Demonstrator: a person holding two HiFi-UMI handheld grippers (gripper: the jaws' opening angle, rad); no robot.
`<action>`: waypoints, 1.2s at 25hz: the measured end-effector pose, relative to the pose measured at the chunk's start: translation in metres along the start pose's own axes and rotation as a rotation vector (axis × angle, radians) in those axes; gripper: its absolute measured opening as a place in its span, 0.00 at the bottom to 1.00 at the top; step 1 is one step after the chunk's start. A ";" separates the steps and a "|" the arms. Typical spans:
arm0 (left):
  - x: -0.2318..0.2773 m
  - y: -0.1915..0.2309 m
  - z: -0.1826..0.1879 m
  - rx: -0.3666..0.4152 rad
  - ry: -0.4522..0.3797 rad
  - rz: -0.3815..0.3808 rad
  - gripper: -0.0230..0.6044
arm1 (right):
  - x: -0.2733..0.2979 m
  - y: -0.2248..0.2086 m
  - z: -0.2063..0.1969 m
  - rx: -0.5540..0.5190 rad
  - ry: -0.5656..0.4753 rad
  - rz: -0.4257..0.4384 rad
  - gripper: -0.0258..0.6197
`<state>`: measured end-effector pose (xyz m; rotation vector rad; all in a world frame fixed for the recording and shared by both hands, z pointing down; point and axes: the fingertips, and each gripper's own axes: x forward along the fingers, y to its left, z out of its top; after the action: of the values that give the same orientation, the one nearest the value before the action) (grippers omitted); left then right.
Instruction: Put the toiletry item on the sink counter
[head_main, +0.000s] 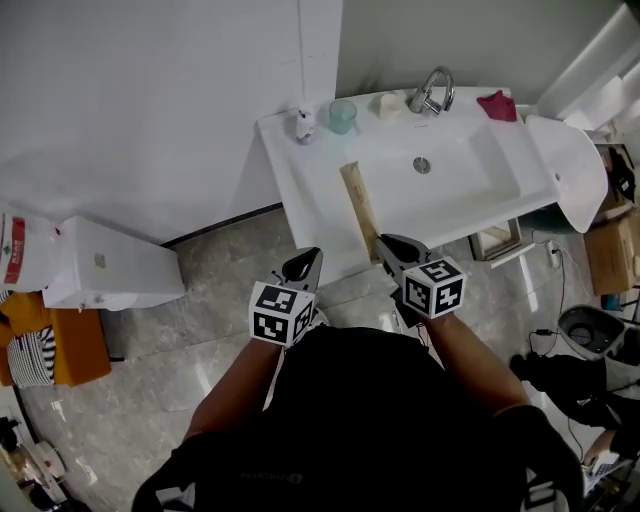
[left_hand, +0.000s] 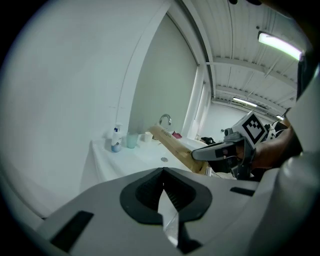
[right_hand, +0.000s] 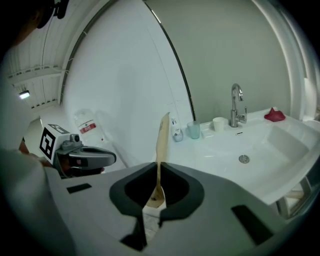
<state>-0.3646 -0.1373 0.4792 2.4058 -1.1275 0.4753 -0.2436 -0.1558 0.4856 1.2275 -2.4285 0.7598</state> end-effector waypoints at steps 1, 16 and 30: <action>0.004 -0.007 0.002 0.003 -0.001 -0.009 0.04 | -0.009 -0.003 0.002 0.008 -0.016 -0.002 0.07; 0.063 -0.166 0.001 0.072 0.023 -0.112 0.04 | -0.161 -0.087 -0.033 0.048 -0.120 -0.081 0.05; 0.107 -0.333 -0.038 0.146 0.059 -0.210 0.05 | -0.316 -0.161 -0.124 0.118 -0.150 -0.185 0.05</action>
<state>-0.0431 0.0050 0.4817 2.5814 -0.8282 0.5713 0.0766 0.0417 0.4804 1.5825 -2.3697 0.7918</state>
